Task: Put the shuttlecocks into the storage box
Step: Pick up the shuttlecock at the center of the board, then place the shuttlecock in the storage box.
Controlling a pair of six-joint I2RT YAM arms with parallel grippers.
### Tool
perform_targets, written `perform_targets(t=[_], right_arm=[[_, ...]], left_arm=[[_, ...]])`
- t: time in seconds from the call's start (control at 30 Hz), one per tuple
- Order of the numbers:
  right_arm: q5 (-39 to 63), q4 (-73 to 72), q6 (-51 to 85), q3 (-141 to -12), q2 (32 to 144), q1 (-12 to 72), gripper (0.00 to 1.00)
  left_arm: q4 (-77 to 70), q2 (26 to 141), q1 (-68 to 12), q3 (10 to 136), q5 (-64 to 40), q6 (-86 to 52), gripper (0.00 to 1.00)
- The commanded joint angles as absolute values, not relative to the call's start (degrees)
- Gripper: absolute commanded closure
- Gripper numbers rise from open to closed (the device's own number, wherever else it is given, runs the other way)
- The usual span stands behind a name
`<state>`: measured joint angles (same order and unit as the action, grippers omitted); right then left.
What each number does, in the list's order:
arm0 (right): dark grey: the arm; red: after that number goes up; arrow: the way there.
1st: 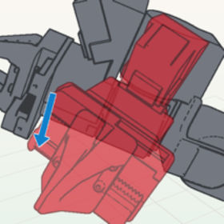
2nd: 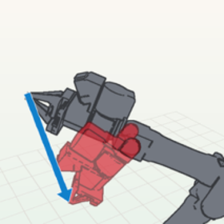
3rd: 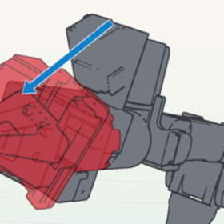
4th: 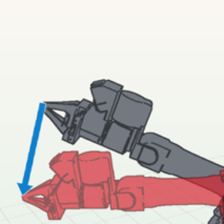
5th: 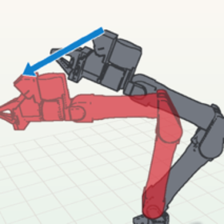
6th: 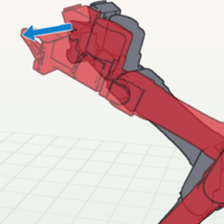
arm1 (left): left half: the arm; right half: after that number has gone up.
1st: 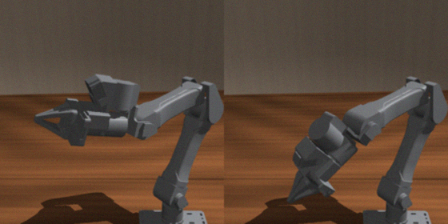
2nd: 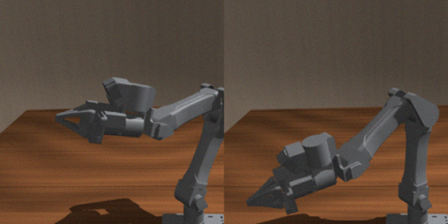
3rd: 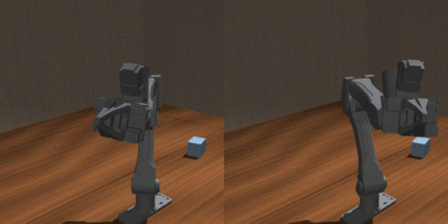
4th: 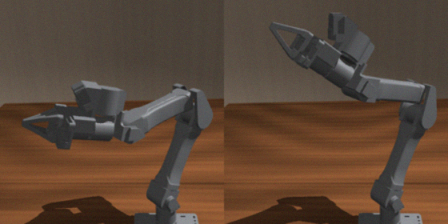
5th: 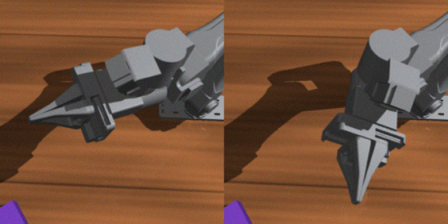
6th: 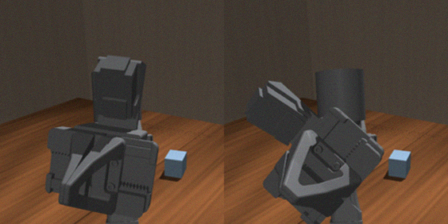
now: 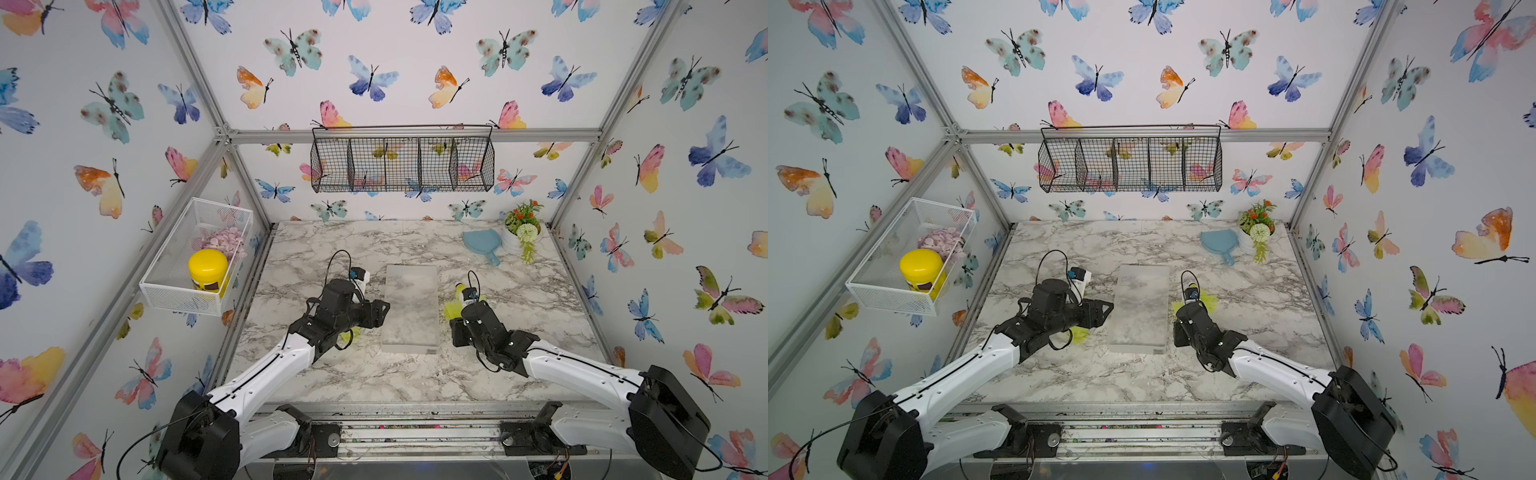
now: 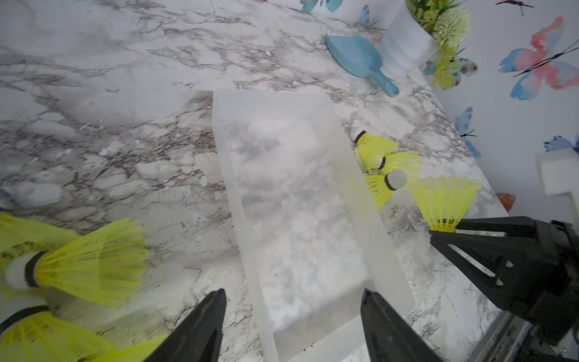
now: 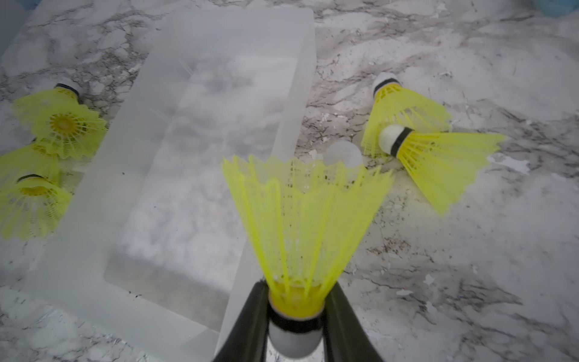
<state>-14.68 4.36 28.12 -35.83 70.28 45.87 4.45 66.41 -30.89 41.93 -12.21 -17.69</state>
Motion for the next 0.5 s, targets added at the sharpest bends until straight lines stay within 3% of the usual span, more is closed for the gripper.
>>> perform_targets(t=[0.0, 0.47], right_arm=[[-10.8, 6.2, 21.1, -38.2, 69.5, 46.2, 0.73], [3.0, 10.0, 3.8, -48.2, 72.7, 46.2, 0.72]], left_arm=[[4.1, 68.4, -32.6, 46.0, -19.9, -11.2, 0.28], [20.0, 78.9, -34.5, 63.5, -32.4, 6.3, 0.31]])
